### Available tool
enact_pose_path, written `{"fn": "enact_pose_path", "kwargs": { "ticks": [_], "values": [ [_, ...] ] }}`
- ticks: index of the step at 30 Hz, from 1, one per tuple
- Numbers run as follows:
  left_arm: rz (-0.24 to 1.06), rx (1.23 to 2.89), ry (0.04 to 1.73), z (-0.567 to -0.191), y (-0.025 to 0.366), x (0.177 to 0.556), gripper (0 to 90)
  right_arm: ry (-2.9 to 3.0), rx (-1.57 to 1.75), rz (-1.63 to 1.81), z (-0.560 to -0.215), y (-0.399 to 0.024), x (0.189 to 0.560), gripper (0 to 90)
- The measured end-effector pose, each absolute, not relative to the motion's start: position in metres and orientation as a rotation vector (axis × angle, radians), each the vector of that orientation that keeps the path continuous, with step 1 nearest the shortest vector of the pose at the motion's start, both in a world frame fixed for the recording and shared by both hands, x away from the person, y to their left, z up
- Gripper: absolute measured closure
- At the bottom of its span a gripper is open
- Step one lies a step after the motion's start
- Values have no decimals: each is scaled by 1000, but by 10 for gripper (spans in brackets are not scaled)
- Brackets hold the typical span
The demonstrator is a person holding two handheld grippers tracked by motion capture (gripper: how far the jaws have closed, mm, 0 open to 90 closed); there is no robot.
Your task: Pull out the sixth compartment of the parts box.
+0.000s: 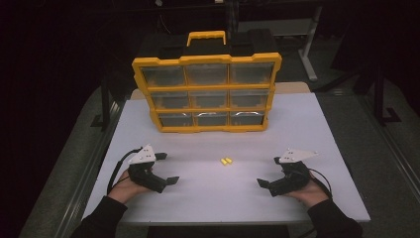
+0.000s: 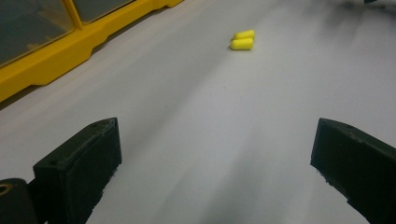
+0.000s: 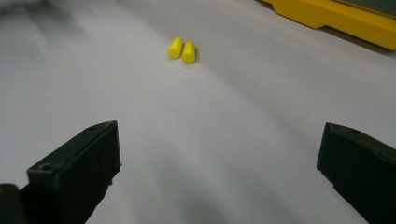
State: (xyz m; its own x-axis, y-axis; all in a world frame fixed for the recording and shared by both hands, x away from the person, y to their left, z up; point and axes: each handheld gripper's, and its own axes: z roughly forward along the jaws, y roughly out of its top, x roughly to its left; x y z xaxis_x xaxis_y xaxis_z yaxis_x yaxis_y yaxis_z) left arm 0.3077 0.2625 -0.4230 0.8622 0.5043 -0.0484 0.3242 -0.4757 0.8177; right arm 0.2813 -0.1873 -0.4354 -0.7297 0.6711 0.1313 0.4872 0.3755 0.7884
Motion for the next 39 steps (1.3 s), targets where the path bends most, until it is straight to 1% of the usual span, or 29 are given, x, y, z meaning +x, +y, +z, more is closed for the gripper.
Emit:
{"fn": "enact_pose_path", "kwargs": {
  "ticks": [13,39],
  "values": [
    [225,2115,581,-422,248,313,12,2432,1065,1300,-434,-190,282,0],
    [205,2071,576,-421,234,320,12,2444,1049,1272,-433,-188,279,0]
  ]
}}
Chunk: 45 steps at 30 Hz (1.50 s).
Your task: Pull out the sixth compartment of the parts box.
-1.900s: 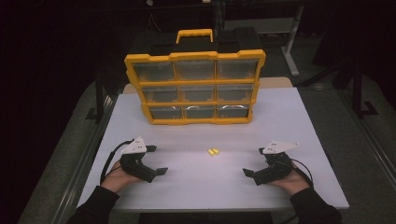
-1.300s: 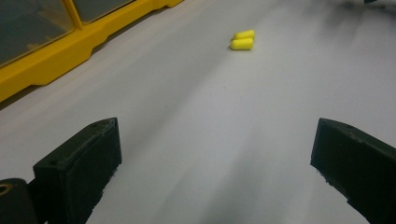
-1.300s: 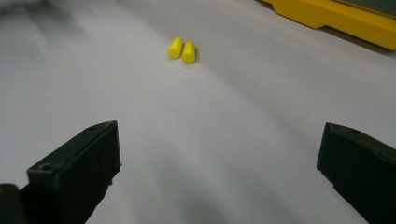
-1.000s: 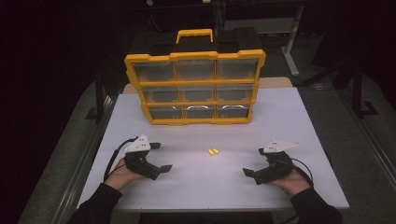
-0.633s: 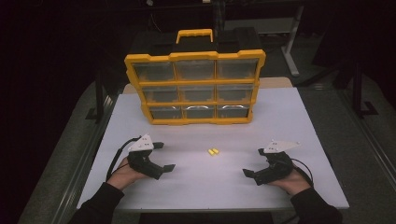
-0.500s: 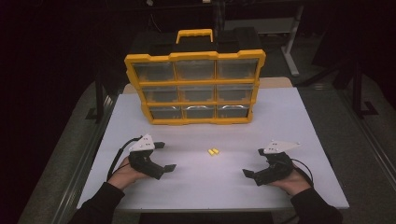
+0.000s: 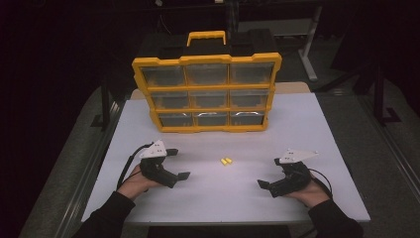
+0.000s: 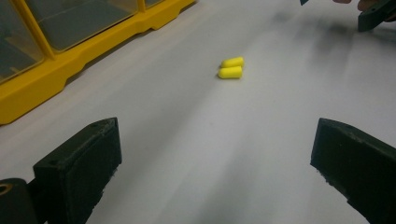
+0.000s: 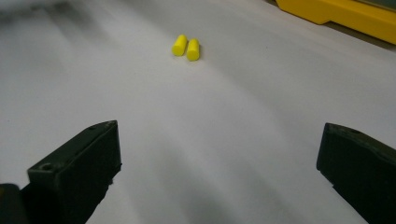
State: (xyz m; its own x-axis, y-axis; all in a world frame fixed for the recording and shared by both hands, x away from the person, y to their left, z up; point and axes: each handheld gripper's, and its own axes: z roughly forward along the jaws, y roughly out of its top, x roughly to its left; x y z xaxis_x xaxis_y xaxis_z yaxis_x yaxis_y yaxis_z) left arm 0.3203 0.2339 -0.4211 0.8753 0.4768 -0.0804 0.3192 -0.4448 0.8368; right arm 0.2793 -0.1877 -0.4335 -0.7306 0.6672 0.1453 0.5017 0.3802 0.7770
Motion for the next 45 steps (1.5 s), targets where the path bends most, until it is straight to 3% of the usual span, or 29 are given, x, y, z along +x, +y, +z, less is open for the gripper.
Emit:
{"fn": "enact_pose_path", "kwargs": {
  "ticks": [45],
  "values": [
    [224,2071,554,-420,212,336,12,2446,1050,1273,-435,-187,280,0]
  ]
}}
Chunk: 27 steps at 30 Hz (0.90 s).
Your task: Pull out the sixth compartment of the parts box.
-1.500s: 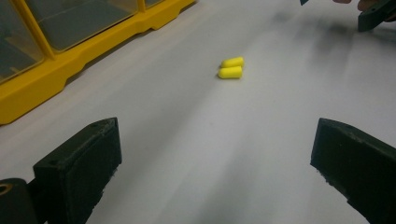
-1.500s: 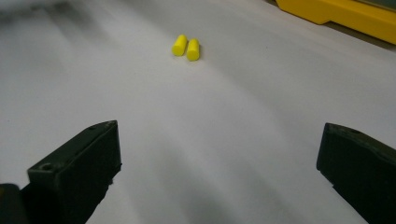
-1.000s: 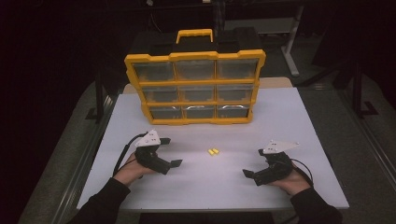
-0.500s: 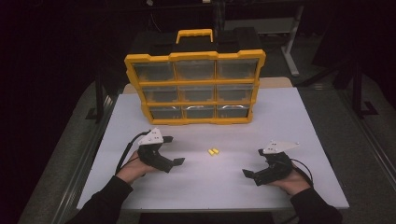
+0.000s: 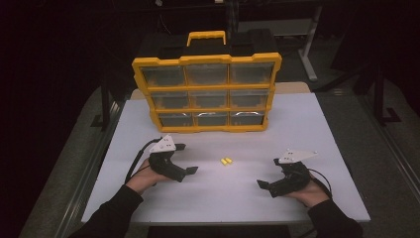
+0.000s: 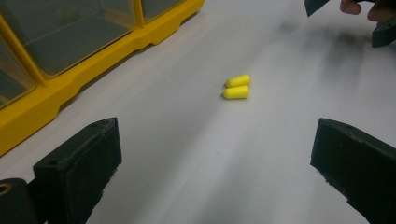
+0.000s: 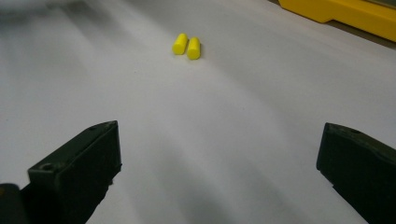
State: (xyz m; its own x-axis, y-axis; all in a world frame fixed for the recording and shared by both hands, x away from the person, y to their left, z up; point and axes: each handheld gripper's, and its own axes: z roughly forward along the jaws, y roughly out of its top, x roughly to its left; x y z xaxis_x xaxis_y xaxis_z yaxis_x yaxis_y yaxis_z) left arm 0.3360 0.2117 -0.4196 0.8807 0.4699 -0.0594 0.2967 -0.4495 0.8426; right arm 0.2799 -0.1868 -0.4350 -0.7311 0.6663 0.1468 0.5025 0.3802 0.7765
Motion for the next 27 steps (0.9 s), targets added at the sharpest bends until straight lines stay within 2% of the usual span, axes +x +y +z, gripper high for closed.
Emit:
{"fn": "enact_pose_path", "kwargs": {
  "ticks": [27],
  "values": [
    [218,2048,538,-417,193,348,13,2449,1043,1267,-435,-187,280,0]
  ]
}}
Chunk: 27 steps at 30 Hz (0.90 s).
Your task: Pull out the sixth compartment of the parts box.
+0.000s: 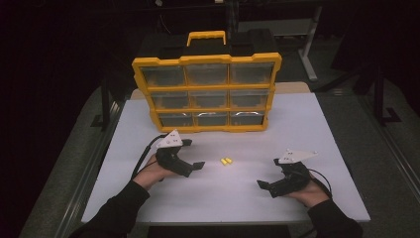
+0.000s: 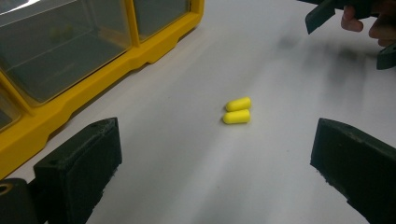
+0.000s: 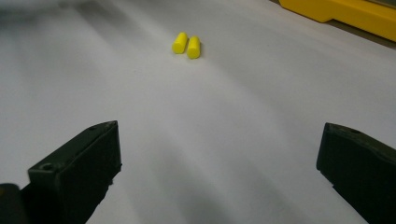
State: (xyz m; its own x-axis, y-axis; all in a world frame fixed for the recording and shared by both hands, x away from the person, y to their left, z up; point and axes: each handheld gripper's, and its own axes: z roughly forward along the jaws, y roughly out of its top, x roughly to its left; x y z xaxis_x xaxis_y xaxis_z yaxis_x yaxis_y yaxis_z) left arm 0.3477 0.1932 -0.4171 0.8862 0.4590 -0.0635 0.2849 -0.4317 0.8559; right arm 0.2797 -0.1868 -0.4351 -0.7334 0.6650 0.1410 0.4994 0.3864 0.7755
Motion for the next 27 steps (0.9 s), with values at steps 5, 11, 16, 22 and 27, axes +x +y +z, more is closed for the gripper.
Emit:
{"fn": "enact_pose_path", "kwargs": {
  "ticks": [5,11,16,22,27],
  "values": [
    [221,2045,538,-416,190,349,12,2450,1040,1266,-435,-187,280,0],
    [223,2049,532,-415,186,352,12,2451,1037,1267,-435,-187,280,0],
    [228,2052,522,-414,182,355,13,2453,1035,1267,-435,-187,279,0],
    [231,2049,518,-414,180,357,13,2454,1035,1268,-435,-187,279,0],
    [229,2046,516,-414,176,360,13,2454,1035,1269,-435,-186,280,0]
  ]
}}
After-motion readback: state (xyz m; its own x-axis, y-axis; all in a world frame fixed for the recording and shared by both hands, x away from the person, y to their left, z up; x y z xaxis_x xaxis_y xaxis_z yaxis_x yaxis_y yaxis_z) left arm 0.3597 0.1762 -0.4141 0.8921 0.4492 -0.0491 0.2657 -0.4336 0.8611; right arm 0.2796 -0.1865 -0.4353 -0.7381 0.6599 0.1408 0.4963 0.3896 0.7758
